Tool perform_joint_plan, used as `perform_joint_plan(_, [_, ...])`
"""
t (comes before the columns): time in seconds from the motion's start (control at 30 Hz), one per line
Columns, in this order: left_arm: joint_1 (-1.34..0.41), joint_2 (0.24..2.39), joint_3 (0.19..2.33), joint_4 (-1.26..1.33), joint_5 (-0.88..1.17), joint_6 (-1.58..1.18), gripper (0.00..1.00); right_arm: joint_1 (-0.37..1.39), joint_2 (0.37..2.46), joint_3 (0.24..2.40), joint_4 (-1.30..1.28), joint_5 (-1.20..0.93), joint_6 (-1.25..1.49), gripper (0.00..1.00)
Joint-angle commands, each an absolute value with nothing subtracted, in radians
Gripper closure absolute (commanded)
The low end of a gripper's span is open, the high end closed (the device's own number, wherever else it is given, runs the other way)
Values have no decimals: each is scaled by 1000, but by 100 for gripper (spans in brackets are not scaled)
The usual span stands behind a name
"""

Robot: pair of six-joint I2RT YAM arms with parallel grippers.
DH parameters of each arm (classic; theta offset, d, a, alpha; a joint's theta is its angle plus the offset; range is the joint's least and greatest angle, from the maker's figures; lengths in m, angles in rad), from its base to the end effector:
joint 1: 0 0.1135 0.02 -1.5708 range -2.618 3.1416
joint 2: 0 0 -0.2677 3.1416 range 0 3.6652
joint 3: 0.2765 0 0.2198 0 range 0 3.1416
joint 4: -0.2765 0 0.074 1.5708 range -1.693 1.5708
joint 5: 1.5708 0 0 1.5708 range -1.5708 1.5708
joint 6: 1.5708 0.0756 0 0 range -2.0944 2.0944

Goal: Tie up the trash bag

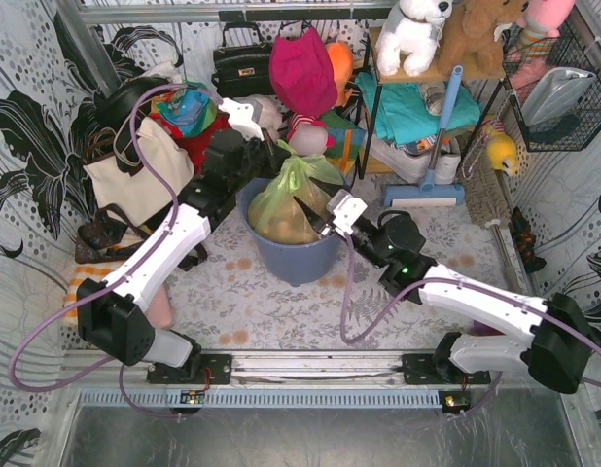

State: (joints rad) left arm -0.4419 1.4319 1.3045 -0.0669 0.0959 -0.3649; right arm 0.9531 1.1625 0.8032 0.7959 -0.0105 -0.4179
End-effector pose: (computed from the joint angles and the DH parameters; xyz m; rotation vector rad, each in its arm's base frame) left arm 0.3103 -0.1548 0.3825 0.1412 1.8075 -0.6648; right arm 0.1548 0.2192 0.4043 -0.7334 0.8818 0.4820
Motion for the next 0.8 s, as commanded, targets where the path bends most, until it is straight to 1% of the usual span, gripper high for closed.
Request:
perform_joint_plan(0.0, [-437,1383,1296,-37,102,-370,100,957,1226,834,1066,149,-471,52])
perform_joint_plan(0.13, [-436,1379,1296,-43,105,-368,100,956,1271,847,1170,188,-473,57])
perform_joint_plan(0.27, [-437,1378,1301,-47,107,-370,100,956,1294,870,1203,191,-474,62])
perform_joint_plan(0.5, [-437,1376,1299,-49,112,-375,100,956,1311,905,1177,145,-460,63])
perform_joint_plan(0.63, [-437,1374,1297,-52,110,-375,100,956,1307,891,1157,121,-456,61])
perform_joint_plan(0.77, [-437,1370,1293,-54,109,-373,100,958,1255,844,1092,101,-502,59])
